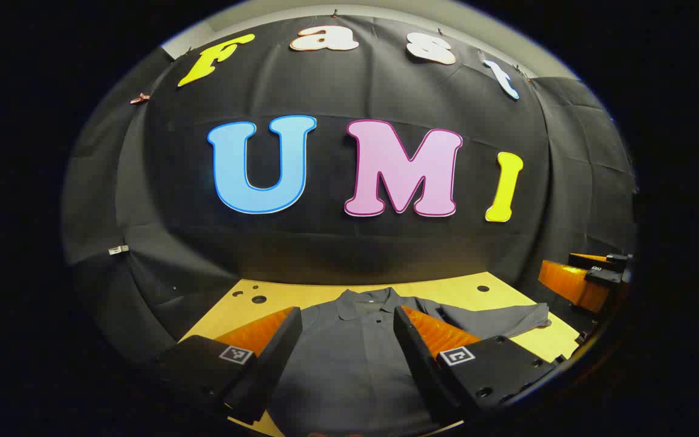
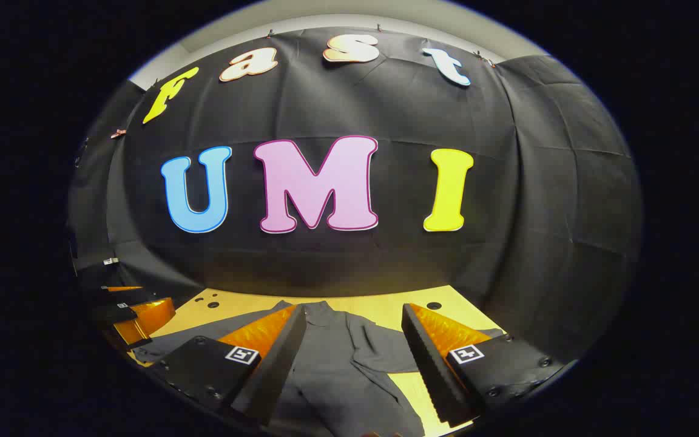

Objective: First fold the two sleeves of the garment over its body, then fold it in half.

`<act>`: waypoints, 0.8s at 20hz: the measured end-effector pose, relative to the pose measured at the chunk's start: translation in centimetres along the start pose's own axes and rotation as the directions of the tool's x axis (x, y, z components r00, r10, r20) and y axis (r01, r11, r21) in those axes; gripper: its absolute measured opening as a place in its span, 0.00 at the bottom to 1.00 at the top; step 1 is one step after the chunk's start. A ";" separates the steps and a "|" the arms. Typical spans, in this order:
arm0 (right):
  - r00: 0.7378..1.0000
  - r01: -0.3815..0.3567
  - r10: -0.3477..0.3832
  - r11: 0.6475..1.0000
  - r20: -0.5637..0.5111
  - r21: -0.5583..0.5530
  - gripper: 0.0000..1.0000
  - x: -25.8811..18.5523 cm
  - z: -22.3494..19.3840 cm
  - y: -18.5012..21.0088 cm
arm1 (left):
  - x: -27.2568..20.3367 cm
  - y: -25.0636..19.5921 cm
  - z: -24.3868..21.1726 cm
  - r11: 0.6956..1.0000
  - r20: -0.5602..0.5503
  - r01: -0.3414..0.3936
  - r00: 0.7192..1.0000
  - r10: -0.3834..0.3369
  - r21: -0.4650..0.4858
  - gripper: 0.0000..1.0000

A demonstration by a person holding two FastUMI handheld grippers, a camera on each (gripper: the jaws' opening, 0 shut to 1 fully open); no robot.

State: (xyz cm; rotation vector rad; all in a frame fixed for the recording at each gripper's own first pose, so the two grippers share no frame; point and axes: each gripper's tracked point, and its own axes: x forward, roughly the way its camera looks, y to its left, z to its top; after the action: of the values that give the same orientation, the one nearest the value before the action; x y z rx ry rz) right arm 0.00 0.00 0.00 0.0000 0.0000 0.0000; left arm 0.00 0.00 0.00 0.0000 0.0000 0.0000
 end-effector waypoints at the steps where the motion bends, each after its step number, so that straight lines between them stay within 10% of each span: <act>1: 1.000 0.001 -0.001 1.000 -0.001 -0.001 0.98 -0.2 0.0 -0.1 | -0.1 0.0 0.1 1.000 0.005 0.000 1.000 0.000 0.001 0.96; 16: 1.000 0.007 -0.007 1.000 -0.023 -0.015 0.98 -2.3 -0.2 0.1 | -2.3 1.2 1.1 0.999 0.022 -0.003 1.000 0.002 0.035 0.96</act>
State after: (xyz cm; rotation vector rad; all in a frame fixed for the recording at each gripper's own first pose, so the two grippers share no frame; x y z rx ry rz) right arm -2.33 0.10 -0.19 -0.0147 0.0226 -0.0073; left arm -2.34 1.17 1.12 0.0347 -0.0222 0.0024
